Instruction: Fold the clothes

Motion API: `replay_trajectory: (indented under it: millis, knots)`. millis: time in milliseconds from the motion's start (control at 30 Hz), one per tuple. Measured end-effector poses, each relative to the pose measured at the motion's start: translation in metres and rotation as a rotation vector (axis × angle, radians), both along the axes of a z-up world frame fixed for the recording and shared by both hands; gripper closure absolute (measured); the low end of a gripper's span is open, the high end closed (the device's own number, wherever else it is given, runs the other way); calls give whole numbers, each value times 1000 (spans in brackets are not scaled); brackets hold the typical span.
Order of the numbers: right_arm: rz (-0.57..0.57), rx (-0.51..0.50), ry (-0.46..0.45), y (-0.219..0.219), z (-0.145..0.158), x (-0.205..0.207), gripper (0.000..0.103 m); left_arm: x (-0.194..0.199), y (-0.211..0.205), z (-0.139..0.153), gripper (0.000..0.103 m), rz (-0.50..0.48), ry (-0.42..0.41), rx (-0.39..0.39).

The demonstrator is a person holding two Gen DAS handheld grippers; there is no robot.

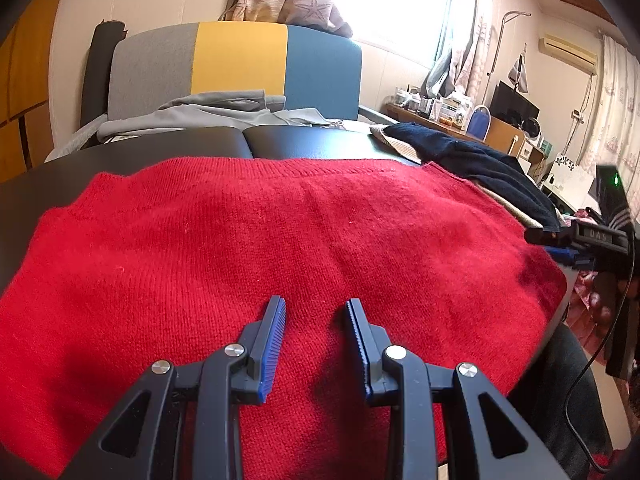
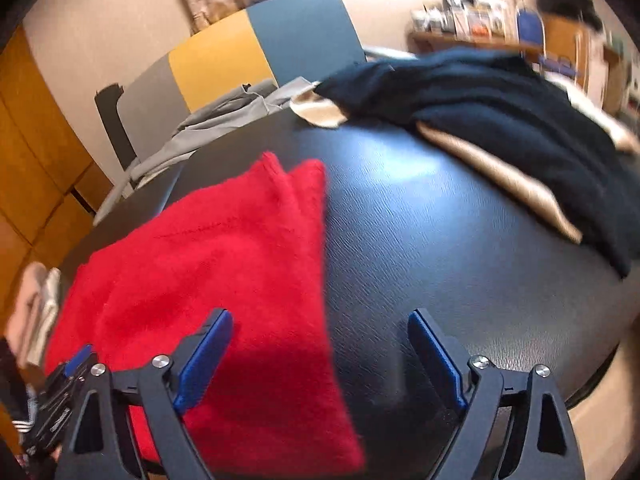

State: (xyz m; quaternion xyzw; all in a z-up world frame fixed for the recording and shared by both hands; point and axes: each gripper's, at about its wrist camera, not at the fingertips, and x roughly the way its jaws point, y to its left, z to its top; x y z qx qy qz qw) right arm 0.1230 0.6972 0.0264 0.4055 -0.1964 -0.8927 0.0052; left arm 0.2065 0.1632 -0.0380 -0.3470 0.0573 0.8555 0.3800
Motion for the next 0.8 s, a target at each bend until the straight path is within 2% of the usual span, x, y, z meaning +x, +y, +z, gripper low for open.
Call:
replay_trajectory:
  millis: [133, 333, 400, 433, 467, 500, 533, 567, 667, 800]
  knots:
    - [38, -104, 54, 7, -9, 1, 13, 0, 1, 0, 73, -1, 0, 0]
    - [61, -145, 56, -2, -11, -13, 6, 0, 1, 0, 73, 2, 1, 5]
    - [69, -158, 56, -6, -11, -18, 7, 0, 1, 0, 73, 2, 1, 3]
    - [75, -157, 54, -8, -12, -21, 13, 0, 1, 1, 73, 2, 0, 1]
    - [84, -137, 46, -11, -12, -25, 27, 0, 1, 1, 73, 2, 0, 0]
    - [91, -152, 43, -11, -12, -26, 37, 0, 1, 2, 73, 2, 0, -2]
    - [97, -167, 39, -11, -12, -27, 68, 0, 1, 3, 73, 1, -6, -3]
    - [103, -182, 35, -10, -11, -28, 81, -2, -1, 6, 73, 1, -25, 4]
    - [121, -227, 24, -10, -11, -31, 84, -13, -15, 16, 73, 22, -86, 59]
    - [121, -319, 29, -2, -6, -32, 88, -31, -50, 28, 73, 138, -60, 57]
